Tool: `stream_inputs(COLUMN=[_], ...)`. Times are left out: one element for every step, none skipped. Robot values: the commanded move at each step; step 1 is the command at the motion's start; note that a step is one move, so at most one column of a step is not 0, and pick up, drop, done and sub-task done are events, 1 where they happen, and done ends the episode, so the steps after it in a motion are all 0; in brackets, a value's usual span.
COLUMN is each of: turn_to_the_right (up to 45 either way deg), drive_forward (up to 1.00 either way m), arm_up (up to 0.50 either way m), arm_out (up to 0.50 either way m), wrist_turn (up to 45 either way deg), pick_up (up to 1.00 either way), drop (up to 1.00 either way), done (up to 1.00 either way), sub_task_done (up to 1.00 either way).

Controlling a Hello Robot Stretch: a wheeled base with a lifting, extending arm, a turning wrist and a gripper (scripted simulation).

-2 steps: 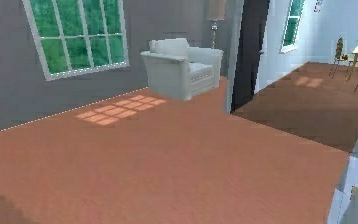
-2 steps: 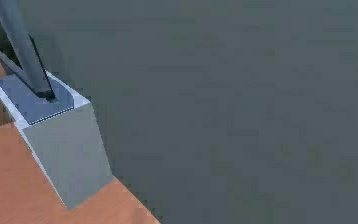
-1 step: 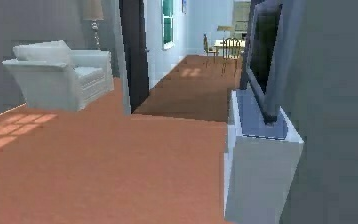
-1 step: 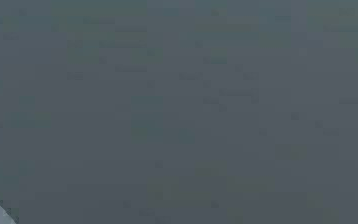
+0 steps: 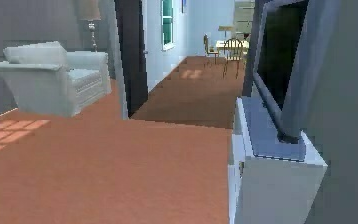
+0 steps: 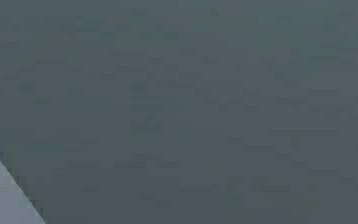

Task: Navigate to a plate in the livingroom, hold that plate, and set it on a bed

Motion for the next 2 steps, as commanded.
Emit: stream_inputs(turn_to_the_right=[-45.0, -18.0], drive_forward=[0.0, 0.0], arm_up=[0.0, 0.0], arm_out=[0.0, 0.0], wrist_turn=[0.0, 0.0], pick_up=[0.0, 0.0], drop=[0.0, 0.0], done=[0.0, 0.0], sub_task_done=[0.0, 0.0])
